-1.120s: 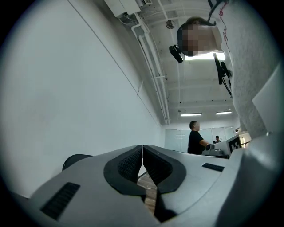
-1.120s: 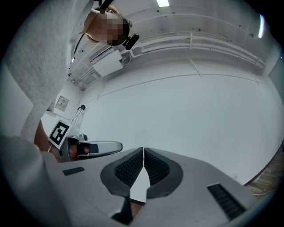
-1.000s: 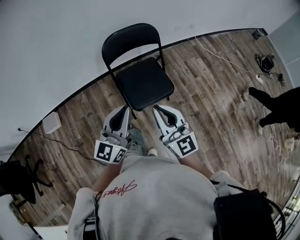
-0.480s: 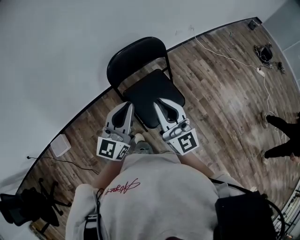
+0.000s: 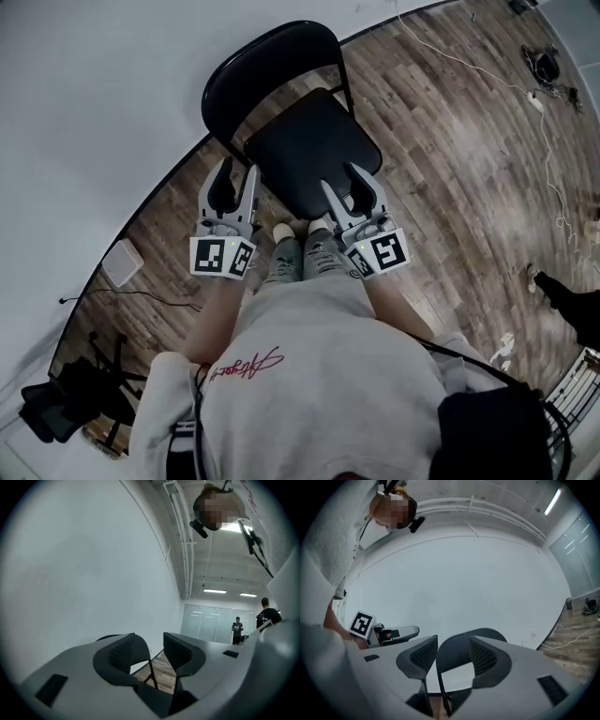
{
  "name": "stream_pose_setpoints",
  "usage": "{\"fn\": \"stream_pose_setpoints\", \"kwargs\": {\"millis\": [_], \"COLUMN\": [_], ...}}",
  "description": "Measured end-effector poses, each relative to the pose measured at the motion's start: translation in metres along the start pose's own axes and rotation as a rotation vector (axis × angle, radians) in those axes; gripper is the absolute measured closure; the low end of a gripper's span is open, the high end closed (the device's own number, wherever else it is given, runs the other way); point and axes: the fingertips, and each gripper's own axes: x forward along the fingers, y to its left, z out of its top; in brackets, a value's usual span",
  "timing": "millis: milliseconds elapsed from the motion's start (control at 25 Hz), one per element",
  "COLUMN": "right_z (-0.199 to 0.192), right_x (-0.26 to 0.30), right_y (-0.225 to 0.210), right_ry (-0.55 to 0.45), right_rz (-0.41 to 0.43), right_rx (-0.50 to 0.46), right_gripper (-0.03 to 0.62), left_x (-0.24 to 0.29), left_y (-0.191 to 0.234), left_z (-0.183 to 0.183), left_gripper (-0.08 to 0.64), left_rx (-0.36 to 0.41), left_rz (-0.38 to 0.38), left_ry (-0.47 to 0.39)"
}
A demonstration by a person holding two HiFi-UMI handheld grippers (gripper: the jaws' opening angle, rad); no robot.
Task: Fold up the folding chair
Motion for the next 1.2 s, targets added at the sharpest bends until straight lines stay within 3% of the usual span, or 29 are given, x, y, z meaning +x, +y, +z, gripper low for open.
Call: {"fn": "stream_pose_setpoints", "kwargs": {"millis": [320, 440, 520, 720, 960, 1120, 1200], "right_z": [-0.186, -0.257, -0.299, -0.380, -0.427, -0.444, -0.444], "right_x": [-0.047, -0.076, -0.089, -0.098, -0.098, -0.086, -0.082], "right_y": [-0.110, -0.139, -0.151, -0.177, -0.189, -0.192, -0.192], "right_ry": [0.232, 0.277, 0.271, 0.294, 0.291, 0.291, 0.269], "right_rz": [-0.365, -0.465, -0.499, -0.545, -0.575, -0.507, -0.443], "right_rx": [0.359, 0.486, 0.562, 0.706, 0.845, 0.916, 0.933], "right_gripper": [0.347, 0.339, 0.324, 0.297, 0.287, 0.281, 0.279], "left_x": [0.021, 0.029, 0.038, 0.060, 0.074, 0.089, 0.099], "left_y": [0.128, 0.161, 0.176, 0.197, 0.200, 0.194, 0.193], "left_z": [-0.149, -0.195, -0.216, -0.233, -0.246, -0.252, -0.255], "left_gripper": [0.258, 0.233, 0.227, 0.215, 0.210, 0.210, 0.210], "left_rx": [-0.068, -0.093, -0.098, -0.056, -0.056, -0.052, -0.006], "left_rz": [0.269, 0.306, 0.282, 0.181, 0.149, 0.116, 0.105], "left_ry": [0.245, 0.300, 0.325, 0.350, 0.353, 0.343, 0.356]}}
